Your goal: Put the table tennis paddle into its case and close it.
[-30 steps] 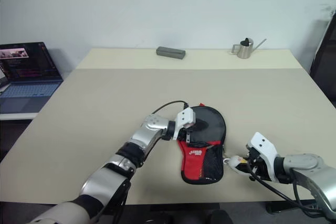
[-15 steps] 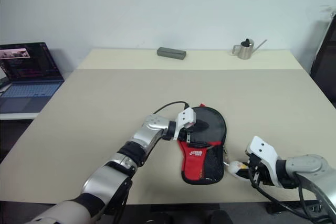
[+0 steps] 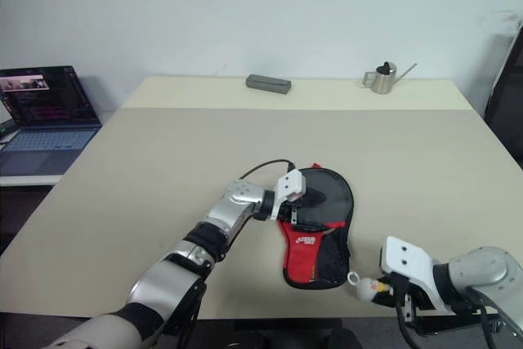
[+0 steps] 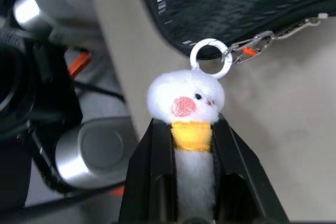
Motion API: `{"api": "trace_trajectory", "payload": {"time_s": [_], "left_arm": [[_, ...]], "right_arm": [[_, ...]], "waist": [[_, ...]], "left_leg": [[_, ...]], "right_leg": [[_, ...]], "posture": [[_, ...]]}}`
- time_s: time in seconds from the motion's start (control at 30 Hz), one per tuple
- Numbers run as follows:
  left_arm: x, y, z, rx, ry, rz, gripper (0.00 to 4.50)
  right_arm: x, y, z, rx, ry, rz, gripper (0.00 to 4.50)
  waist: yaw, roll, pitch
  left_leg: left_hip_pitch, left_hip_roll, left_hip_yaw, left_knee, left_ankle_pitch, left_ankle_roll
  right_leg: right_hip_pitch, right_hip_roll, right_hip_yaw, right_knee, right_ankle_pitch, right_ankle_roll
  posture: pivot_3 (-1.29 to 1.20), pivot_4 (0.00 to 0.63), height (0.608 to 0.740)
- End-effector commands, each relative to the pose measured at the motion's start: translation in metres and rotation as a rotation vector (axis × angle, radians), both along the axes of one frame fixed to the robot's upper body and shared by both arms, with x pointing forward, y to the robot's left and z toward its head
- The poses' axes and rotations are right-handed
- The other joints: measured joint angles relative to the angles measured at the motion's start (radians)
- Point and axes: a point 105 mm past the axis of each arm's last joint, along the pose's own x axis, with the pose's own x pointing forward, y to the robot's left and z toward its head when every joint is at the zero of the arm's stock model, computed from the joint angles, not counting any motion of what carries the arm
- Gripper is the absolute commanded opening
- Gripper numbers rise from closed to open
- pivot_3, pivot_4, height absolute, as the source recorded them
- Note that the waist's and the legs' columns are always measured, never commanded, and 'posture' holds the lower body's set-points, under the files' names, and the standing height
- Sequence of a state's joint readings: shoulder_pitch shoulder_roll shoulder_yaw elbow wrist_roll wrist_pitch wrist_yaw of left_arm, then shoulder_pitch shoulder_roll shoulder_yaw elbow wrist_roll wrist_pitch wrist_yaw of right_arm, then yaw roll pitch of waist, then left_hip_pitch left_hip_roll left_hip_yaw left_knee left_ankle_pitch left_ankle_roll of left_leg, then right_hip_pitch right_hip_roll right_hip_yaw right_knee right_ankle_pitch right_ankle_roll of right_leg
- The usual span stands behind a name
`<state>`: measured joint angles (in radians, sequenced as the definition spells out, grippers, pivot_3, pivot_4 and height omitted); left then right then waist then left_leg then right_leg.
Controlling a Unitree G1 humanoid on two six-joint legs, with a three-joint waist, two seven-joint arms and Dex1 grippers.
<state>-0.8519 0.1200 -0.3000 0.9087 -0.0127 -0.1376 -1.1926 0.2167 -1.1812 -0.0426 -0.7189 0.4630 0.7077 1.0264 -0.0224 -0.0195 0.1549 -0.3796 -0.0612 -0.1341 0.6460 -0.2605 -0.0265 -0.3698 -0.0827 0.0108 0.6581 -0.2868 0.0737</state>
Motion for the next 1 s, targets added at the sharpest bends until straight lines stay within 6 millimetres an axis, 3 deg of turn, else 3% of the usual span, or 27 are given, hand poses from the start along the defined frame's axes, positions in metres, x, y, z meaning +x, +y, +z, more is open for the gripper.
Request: {"api": "trace_trajectory", "payload": {"time_s": [0.03, 0.23, 0.57, 0.93, 1.0], "left_arm": [[-0.021, 0.007, -0.043, 0.143, 0.111, -0.050, 4.50], [-0.021, 0.006, -0.043, 0.143, 0.111, -0.052, 4.50], [-0.018, 0.004, -0.041, 0.138, 0.104, -0.041, 4.50], [-0.016, 0.005, -0.040, 0.136, 0.098, -0.028, 4.50], [-0.016, 0.004, -0.040, 0.135, 0.097, -0.026, 4.50]], "right_arm": [[-0.018, 0.012, 0.003, 0.003, 0.016, 0.127, 0.34], [-0.044, 0.025, 0.006, 0.023, 0.066, 0.234, 0.34], [-0.068, 0.048, 0.006, 0.068, 0.072, 0.332, 0.34], [-0.046, 0.048, 0.005, 0.078, 0.009, 0.282, 0.33], [-0.035, 0.045, 0.009, 0.075, -0.018, 0.250, 1.03]], "waist": [[0.000, 0.000, 0.000], [0.003, -0.001, -0.001], [0.011, -0.003, -0.002], [0.017, -0.004, -0.002], [0.017, -0.005, -0.003]], "left_leg": [[0.000, 0.000, 0.000, 0.000, 0.000, 0.000], [0.000, 0.000, 0.000, 0.000, 0.000, 0.000], [0.000, 0.000, 0.000, 0.000, -0.001, 0.000], [0.000, 0.000, -0.001, 0.000, -0.001, 0.000], [0.000, 0.000, 0.000, 0.000, -0.001, 0.000]], "right_leg": [[0.000, 0.000, 0.000, 0.000, 0.000, 0.000], [0.001, 0.000, 0.000, -0.001, -0.001, 0.001], [0.001, 0.000, 0.000, -0.001, -0.001, 0.001], [0.001, 0.000, 0.000, -0.001, -0.001, 0.001], [0.001, 0.000, 0.000, -0.001, -0.001, 0.001]], "posture": [[0.00, 0.150, 0.740], [0.00, 0.150, 0.740], [0.00, 0.150, 0.740], [0.00, 0.150, 0.740], [0.00, 0.150, 0.740]]}}
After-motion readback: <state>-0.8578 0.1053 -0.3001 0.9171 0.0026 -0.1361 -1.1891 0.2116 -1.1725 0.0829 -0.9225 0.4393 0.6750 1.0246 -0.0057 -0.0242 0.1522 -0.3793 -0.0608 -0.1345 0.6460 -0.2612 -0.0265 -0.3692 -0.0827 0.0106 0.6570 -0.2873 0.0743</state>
